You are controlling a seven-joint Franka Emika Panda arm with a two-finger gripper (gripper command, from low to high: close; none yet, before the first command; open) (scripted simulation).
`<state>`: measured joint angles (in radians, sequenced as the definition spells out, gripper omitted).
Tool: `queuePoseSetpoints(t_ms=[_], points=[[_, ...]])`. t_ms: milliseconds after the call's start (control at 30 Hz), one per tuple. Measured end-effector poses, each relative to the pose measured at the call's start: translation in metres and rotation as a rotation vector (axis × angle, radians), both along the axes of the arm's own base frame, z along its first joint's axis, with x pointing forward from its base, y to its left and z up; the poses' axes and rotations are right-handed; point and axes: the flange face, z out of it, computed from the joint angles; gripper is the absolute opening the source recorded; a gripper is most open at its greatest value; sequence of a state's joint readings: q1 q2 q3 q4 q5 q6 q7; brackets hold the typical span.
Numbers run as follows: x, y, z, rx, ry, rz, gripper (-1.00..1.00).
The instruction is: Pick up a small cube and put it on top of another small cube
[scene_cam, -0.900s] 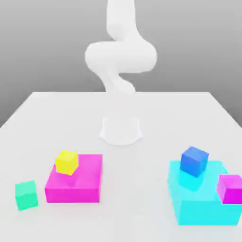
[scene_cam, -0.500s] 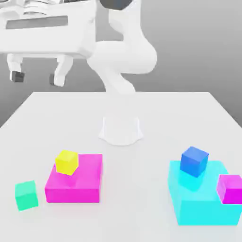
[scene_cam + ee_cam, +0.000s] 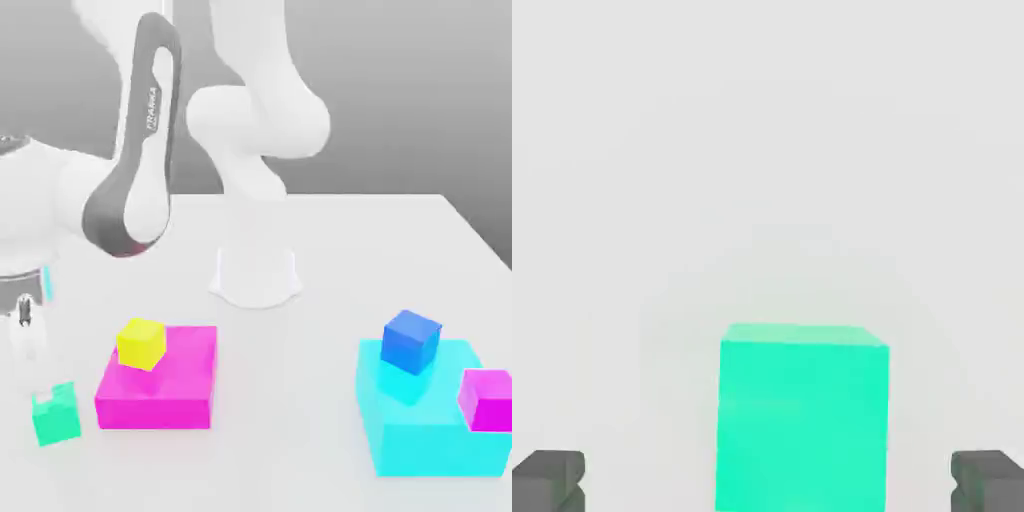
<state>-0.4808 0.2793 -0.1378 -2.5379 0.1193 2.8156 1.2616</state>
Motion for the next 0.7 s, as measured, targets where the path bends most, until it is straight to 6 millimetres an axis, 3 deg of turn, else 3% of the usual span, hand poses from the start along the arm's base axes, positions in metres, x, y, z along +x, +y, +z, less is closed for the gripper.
queuePoseSetpoints(t_ms=[67, 100, 333, 500, 567, 700], points=[[-0.001, 0.0, -0.024, 0.001, 0.002, -0.003, 0.0], [-0.002, 0.0, -0.033, 0.001, 0.002, -0.003, -1.0], [-0.002, 0.0, -0.034, 0.001, 0.002, -0.004, -1.0], [-0.001, 0.001, 0.018, 0.001, 0.002, -0.002, -1.0], [0.026, 0.031, 0.035, 0.007, -0.003, 0.135, -1.0], [0.082, 0.12, 0.063, 0.015, -0.01, 0.48, -1.0]])
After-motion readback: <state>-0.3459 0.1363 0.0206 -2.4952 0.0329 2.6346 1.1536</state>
